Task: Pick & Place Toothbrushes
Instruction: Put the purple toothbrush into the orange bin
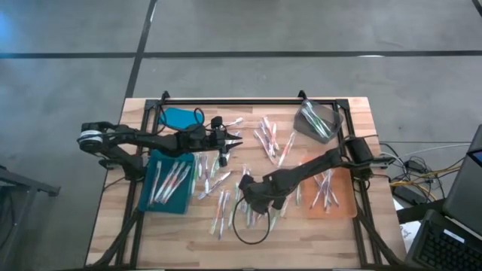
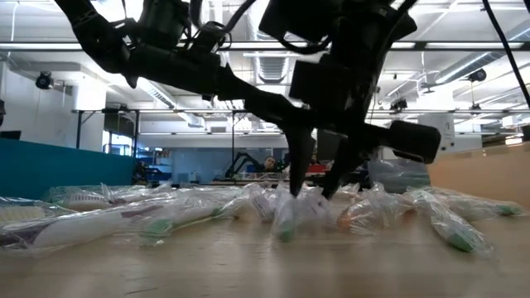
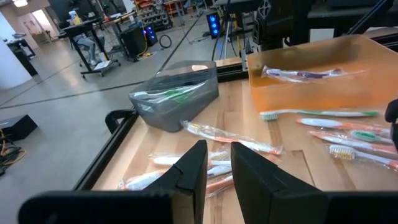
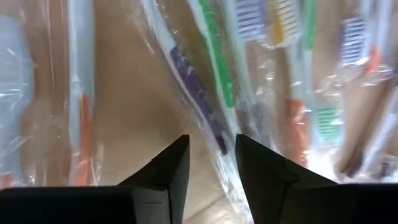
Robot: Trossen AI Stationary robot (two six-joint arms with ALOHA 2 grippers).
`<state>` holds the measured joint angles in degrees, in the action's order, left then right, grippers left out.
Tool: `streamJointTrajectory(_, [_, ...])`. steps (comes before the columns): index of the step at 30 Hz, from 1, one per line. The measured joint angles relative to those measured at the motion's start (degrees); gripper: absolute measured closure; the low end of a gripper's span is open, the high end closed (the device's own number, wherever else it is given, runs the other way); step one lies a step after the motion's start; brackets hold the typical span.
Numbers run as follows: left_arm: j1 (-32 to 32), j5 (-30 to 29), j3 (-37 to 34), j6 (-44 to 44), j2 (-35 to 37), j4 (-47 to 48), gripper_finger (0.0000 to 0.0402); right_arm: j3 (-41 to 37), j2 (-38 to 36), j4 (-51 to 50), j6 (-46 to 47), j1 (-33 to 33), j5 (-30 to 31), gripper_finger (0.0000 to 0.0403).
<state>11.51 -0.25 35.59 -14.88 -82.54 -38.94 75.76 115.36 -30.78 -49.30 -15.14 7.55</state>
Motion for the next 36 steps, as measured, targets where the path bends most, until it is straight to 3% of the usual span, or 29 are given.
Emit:
streamJointTrajectory(10, [0.0, 0.0, 0.0, 0.3, 0.0, 0.0, 0.0327, -0.1, 0.8, -0.4, 0.0, 0.0, -0.5, 0.0309])
streamJointTrajectory(15, [0.0, 0.0, 0.0, 0.3, 0.0, 0.1, 0.0327, -0.2, 0.8, -2.6, 0.0, 0.1, -4.4, 0.0339])
streamJointTrajectory(22, [0.0, 0.0, 0.0, 0.3, 0.0, 0.2, 0.0327, -0.3, 0.8, -3.1, 0.8, 0.1, -4.6, 0.0379])
streamJointTrajectory(36, [0.0, 0.0, -0.1, 0.0, 0.0, 0.2, 0.0327, 0.6, -1.9, -7.4, -0.4, -0.2, -5.6, 0.0383])
